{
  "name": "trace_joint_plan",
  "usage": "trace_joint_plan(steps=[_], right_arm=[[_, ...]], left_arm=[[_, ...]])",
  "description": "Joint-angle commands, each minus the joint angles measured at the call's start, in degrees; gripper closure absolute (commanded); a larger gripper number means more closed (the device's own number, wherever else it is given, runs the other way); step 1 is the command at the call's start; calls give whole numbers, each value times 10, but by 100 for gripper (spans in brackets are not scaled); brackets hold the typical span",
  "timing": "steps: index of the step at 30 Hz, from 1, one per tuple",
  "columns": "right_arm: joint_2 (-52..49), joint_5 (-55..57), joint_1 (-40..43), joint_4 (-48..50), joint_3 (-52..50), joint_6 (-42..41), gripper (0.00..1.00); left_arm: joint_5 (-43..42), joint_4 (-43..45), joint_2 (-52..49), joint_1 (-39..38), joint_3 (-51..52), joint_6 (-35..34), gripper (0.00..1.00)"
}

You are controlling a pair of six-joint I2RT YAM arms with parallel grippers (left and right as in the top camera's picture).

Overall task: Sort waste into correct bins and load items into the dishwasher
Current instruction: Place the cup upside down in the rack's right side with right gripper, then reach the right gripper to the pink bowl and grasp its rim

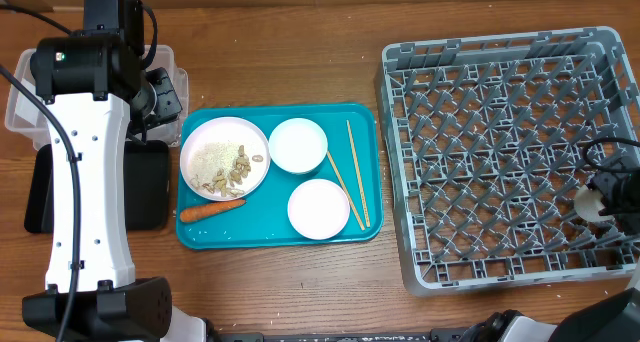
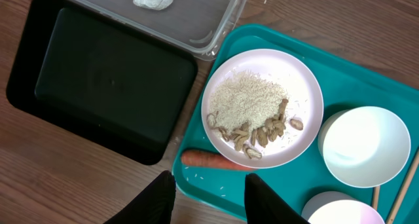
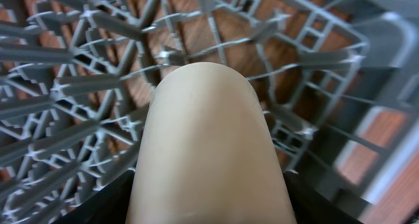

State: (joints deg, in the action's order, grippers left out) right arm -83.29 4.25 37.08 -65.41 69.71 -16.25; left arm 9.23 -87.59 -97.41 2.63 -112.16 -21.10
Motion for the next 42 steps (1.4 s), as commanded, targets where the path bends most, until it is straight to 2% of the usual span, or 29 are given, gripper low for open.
trace_joint_plan(steps=[1,7,12,16,18,25,30,32,36,42], right_arm=[[-7,-51,2,2,-1,-5,66],[-14,-50,2,-28,-3,-3,64],[-15,-28,2,-28,-11,-3,50],[-15,-28,2,-28,-11,-3,26],[-15,-28,2,-28,-11,-3,24],[-15,-38,2,-19,-8,-3,21],[-15,-150,-2,-7,35,33,21],[-15,-210,-16,-4,69,64,21],[-15,-274,-80,6,132,102,21],[-17,-274,-283,66,167,121,18]], left_arm=[[1,2,0,0,-5,-12,63],[1,2,0,0,-5,-12,63],[-3,4,0,0,-5,-12,63],[-3,4,0,0,-5,-12,62],[-3,4,0,0,-5,-12,58],[-14,4,0,0,-5,-12,41],[-14,-3,0,0,-5,-12,2],[-14,-8,0,0,-5,-8,0],[-14,-25,0,0,-5,5,0],[-16,-45,0,0,-5,5,0]])
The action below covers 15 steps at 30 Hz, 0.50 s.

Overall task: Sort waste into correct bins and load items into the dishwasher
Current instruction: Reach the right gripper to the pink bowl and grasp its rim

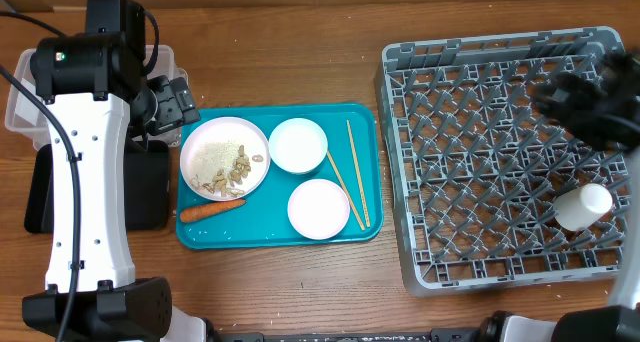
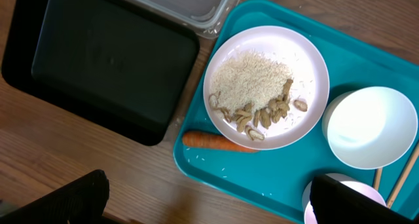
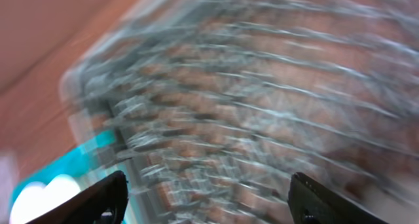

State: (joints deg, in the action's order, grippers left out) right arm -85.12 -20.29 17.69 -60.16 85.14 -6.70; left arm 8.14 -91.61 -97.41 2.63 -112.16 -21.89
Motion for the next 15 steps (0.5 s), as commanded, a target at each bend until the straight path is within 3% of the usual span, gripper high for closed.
trace_joint_plan(steps=[1,7,15], right_arm=[[-3,-23,-124,22,13,27,17],[-65,24,-311,28,12,53,17],[-199,31,-446,12,11,57,17]], left_arm=[[-5,-5,0,0,-5,12,0],[-5,-5,0,0,-5,11,0],[-5,-5,-1,0,-5,11,0]])
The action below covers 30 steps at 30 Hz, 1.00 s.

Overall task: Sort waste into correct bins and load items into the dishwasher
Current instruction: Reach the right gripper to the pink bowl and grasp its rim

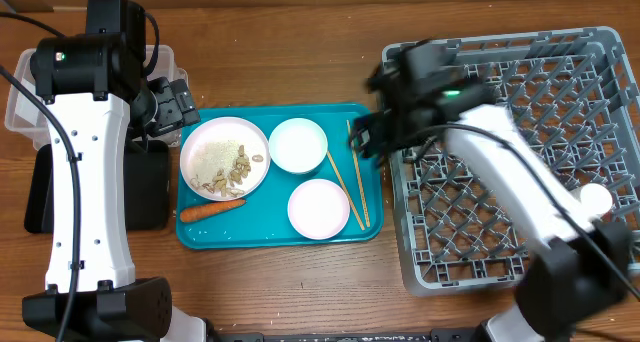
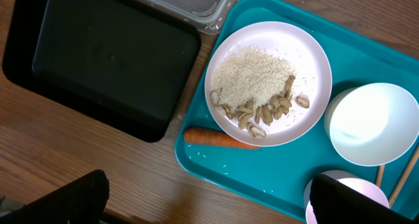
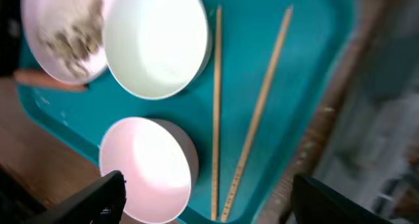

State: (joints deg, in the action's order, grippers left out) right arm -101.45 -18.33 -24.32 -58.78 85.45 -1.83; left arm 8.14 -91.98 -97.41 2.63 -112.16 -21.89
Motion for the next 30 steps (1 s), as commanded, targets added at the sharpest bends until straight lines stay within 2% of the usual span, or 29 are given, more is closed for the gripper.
trace_joint_plan(steps=[1,7,10,13,15,18,24,30], right_arm=[[-48,12,-35,-3,8,8,17],[-110,12,-84,-16,7,8,19],[-137,21,-106,-18,2,8,26],[-151,38,-113,-20,0,8,39],[-153,52,-113,-20,0,7,54],[-151,82,-111,-21,2,1,66],[-139,109,-94,-36,31,0,96],[-98,124,-69,-76,96,20,96]], left_arm=[[-5,-1,-1,0,-5,11,0],[-5,5,-1,0,-5,9,0],[-5,6,-1,0,-5,6,0],[-5,5,-2,0,-5,6,0],[-5,5,-4,0,-5,6,0],[-7,5,-5,0,-5,6,0],[-7,5,-7,0,-5,4,0],[-7,5,-7,0,-5,4,0]])
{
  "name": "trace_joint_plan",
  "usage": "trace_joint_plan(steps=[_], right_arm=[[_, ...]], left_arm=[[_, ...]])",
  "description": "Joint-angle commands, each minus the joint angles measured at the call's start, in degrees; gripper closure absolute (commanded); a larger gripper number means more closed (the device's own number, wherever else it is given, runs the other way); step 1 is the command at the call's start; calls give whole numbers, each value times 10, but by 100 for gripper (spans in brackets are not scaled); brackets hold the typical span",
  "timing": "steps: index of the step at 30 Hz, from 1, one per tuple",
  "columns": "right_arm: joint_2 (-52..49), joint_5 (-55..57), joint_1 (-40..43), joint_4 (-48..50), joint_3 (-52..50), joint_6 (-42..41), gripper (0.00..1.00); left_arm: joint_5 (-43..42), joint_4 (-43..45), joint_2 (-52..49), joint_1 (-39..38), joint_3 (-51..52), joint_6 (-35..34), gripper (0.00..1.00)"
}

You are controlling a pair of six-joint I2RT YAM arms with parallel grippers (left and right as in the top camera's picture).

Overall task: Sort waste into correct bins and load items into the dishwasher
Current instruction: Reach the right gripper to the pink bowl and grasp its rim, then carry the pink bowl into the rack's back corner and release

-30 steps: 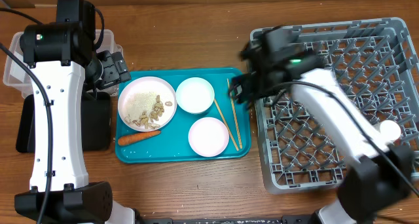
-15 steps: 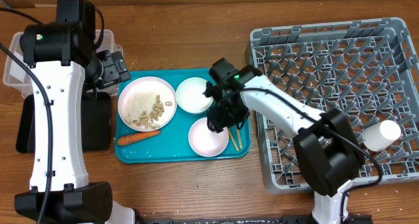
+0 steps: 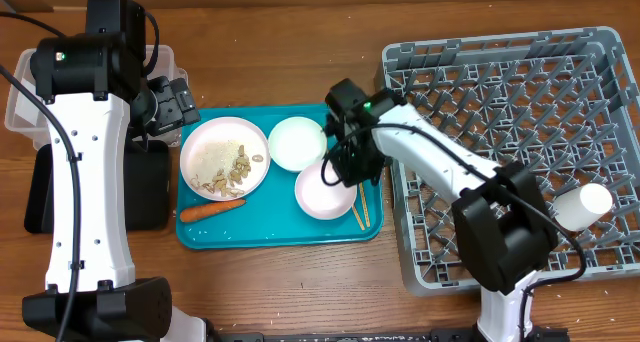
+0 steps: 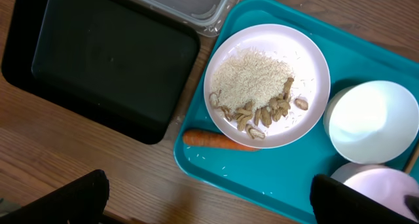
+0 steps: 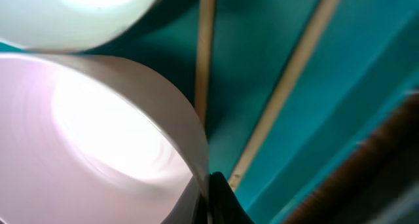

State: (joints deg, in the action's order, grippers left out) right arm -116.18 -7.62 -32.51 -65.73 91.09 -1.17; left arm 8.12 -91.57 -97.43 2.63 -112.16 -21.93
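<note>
On the teal tray (image 3: 275,234) lie a plate of rice and shells (image 3: 225,157), a carrot (image 3: 210,210), a white bowl (image 3: 297,142), a pink bowl (image 3: 320,194) and two chopsticks (image 5: 288,86). My right gripper (image 3: 345,170) is down at the pink bowl's right edge. In the right wrist view the gripper (image 5: 211,201) is shut on the rim of the pink bowl (image 5: 98,139). My left gripper (image 4: 208,201) hangs wide open above the tray's near left corner, over the carrot (image 4: 216,140), holding nothing.
A grey dish rack (image 3: 510,152) fills the right side, with a cream cup (image 3: 583,204) lying in it near its right edge. A black bin (image 4: 98,60) and a clear bin (image 4: 190,1) stand left of the tray.
My right gripper was open above the bowls and chopsticks; now it is down at the pink bowl and shut on its rim. The bowl has shifted slightly. The left arm has not moved.
First my right gripper held the cream cup low in the rack, and my left fingers stood closer together over the tray's corner. Then the cup lay in the rack, the right arm was away and the left fingers were wide. Now the right is shut on the pink bowl.
</note>
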Motion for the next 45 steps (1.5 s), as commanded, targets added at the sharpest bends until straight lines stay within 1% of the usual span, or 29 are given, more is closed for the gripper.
trace_joint_plan(steps=[1,3,7,12,13,16,18,20,22,26,29,33,35,41,45], right_arm=[[64,26,23,-23,61,17,96],[81,52,36,-38,86,17,96],[122,172,94,-48,145,16,96],[142,364,192,6,158,4,96],[142,417,215,21,158,-23,96],[137,570,277,64,149,-148,96],[136,643,313,88,138,-216,96],[134,685,342,129,120,-220,96],[128,717,370,177,96,-204,96],[106,747,413,252,50,-148,96],[84,746,435,271,30,-136,96],[44,737,443,261,27,-136,96],[28,708,438,252,27,-137,96],[-12,670,398,204,27,-156,96],[-20,614,372,173,27,-156,90]], left_arm=[[-7,1,-7,0,-5,5,0],[-7,1,-7,0,-5,5,0],[-7,1,-7,0,-5,5,0],[-7,2,-7,0,-5,5,0],[-7,2,-7,0,-5,5,0],[-7,3,-7,0,-5,5,0],[-7,3,-7,0,-5,4,0],[-7,3,-7,0,-5,0,0],[-7,4,-7,0,-5,0,0],[-7,4,-7,0,-5,0,0],[-7,4,-7,0,-5,0,0],[-8,3,-7,0,-5,0,0],[-8,3,-7,0,-5,0,0],[-12,3,-7,0,-5,0,0],[-14,4,-7,0,-5,0,0]])
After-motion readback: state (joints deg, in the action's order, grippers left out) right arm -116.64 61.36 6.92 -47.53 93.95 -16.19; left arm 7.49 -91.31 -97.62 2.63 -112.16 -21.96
